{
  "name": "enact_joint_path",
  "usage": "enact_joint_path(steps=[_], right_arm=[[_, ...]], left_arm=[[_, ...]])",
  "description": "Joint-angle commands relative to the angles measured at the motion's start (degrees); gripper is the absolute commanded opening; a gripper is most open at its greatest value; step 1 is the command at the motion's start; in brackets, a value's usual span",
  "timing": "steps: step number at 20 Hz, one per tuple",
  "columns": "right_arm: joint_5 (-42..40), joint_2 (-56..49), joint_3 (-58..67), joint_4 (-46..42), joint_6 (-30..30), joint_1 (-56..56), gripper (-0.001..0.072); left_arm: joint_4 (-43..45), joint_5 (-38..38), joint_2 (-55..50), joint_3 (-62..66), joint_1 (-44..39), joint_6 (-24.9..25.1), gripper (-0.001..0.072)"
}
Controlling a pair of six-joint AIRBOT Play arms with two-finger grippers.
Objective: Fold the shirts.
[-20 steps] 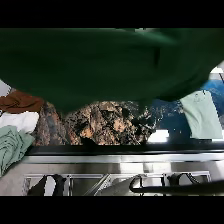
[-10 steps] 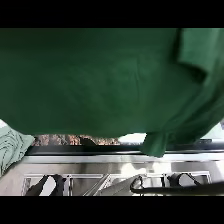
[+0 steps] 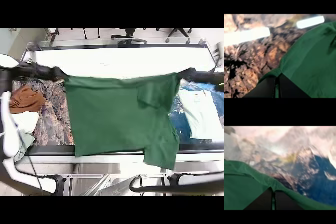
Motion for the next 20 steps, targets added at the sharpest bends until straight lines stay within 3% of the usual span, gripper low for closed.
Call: enact_joint_path(steps=[1,4,8,12,16,20], right_arm=[[-2.29,-13.55,4.87,-1.57,2.03,2.14,0.0015],[-0.28,-18.40,13.44,-2.69,4.90,2.23,0.0015],[8.31,-17.25,18.27,-19.71,10.84,2.01,0.0015],[13.09,-16.90,17.07,-28.74,12.70,2.60,0.0015],[12.74,-16.98,14.99,-37.22,13.84,5.25,0.0015],[10.16,-17.03,14.91,-37.53,14.69,5.62,0.0015]], left_arm=[[1.79,-0.50,-14.34,8.68,-0.90,-2.08,0.0021],[1.84,-1.97,-18.88,15.67,-0.66,-4.59,0.0021],[2.97,-3.65,-16.90,10.67,0.20,-4.83,0.0021],[12.72,-7.41,-16.59,5.77,-0.55,-5.86,0.0021],[16.74,-6.86,-17.33,4.98,-1.70,-6.71,0.0021],[16.68,-6.75,-19.23,4.98,-2.95,-6.62,0.0021]])
